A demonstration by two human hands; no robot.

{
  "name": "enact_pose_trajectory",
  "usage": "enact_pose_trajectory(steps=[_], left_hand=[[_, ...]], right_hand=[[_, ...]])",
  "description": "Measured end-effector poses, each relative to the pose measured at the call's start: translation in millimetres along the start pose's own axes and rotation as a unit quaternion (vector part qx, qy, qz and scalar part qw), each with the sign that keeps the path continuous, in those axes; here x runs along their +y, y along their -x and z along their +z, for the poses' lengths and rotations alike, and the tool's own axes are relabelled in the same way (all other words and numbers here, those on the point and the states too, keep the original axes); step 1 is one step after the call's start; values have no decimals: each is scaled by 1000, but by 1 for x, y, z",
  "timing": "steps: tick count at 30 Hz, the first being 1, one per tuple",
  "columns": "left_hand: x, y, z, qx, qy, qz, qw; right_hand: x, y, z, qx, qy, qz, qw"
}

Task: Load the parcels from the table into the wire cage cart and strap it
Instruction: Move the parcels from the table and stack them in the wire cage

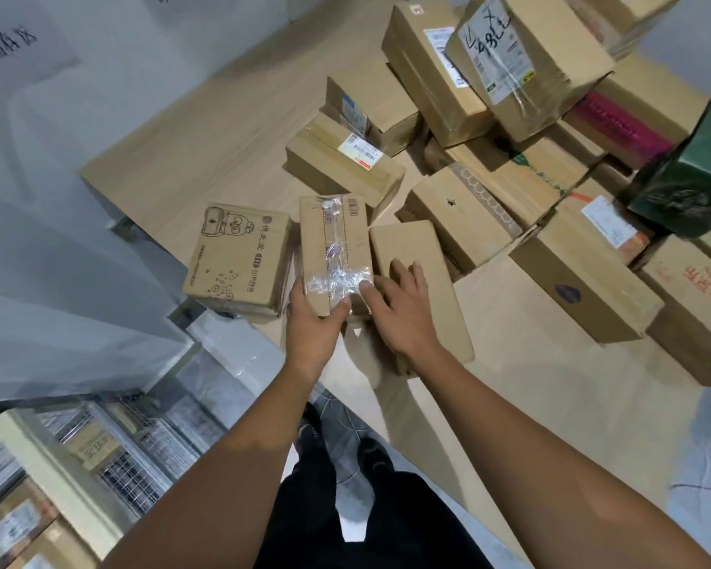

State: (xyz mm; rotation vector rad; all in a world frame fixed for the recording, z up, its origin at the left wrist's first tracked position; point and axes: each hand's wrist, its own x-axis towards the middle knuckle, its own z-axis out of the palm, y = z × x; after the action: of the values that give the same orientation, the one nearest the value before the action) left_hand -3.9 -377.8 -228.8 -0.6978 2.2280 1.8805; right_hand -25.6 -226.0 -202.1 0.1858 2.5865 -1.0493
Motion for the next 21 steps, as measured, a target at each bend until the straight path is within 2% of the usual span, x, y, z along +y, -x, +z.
enact_pose_trajectory(steps=[4,8,11,14,21], left_hand=[[16,25,6,-14,87,-21,996],[38,67,12,27,110,10,993],[51,99,5,76,160,43,983],[55,126,-13,129,204,64,968],[18,188,-89,253,309,99,912]], right_hand=[[0,27,-19,27,-139,-33,989],[-6,55,-49,1,-276,-85,957],[-18,67,-66,-26,-284,-138,949],[-36,76,-61,-92,-277,-200,935],[-101,123,5,-216,-193,-335,897]])
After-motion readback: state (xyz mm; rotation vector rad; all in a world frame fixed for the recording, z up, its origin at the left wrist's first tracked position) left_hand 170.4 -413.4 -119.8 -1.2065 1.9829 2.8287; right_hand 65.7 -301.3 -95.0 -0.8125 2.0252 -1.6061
